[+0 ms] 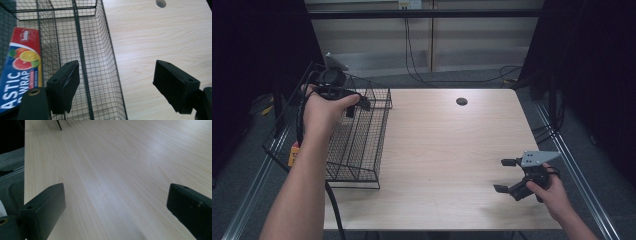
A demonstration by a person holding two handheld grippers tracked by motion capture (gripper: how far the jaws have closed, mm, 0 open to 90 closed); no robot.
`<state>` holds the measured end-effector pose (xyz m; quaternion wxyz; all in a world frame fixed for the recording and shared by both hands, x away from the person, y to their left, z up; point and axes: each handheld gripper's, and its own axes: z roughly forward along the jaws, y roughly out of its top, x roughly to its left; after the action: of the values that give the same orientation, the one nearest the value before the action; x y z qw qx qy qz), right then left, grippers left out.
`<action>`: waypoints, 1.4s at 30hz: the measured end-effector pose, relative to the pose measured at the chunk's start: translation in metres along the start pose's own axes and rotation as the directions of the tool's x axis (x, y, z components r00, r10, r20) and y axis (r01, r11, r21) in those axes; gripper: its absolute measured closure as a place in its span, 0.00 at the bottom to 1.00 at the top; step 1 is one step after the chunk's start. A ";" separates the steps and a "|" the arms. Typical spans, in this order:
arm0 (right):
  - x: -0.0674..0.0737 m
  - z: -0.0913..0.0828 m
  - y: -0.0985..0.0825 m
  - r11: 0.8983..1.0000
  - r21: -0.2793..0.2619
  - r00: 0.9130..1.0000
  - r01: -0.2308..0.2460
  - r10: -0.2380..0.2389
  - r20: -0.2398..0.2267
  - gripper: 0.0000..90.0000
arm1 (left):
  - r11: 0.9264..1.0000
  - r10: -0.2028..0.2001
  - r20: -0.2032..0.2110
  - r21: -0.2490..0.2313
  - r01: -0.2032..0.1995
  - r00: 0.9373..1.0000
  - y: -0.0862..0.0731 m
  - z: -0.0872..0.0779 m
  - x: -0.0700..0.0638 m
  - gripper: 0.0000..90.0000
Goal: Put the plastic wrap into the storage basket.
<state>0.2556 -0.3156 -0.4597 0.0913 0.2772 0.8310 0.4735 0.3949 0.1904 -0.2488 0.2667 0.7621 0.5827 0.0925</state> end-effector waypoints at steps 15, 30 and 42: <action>-0.002 -0.002 -0.001 1.000 -0.007 1.000 -0.003 0.003 0.000 0.02 | 0.996 0.093 0.076 -0.003 -0.093 0.993 -0.006 0.031 -0.028 0.18; -0.001 -0.002 -0.002 1.000 0.001 1.000 0.001 -0.001 -0.003 0.02 | 0.976 0.219 0.163 -0.036 -0.216 0.962 -0.018 0.060 -0.066 0.15; -0.001 -0.002 -0.002 1.000 -0.003 1.000 0.003 -0.003 0.003 0.02 | 0.963 0.266 0.202 -0.021 -0.268 0.943 -0.034 0.087 -0.075 0.14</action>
<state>0.2547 -0.3188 -0.4604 0.0937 0.2768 0.8306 0.4741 0.3830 0.1004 -0.3273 0.3072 0.8403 0.4442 0.0478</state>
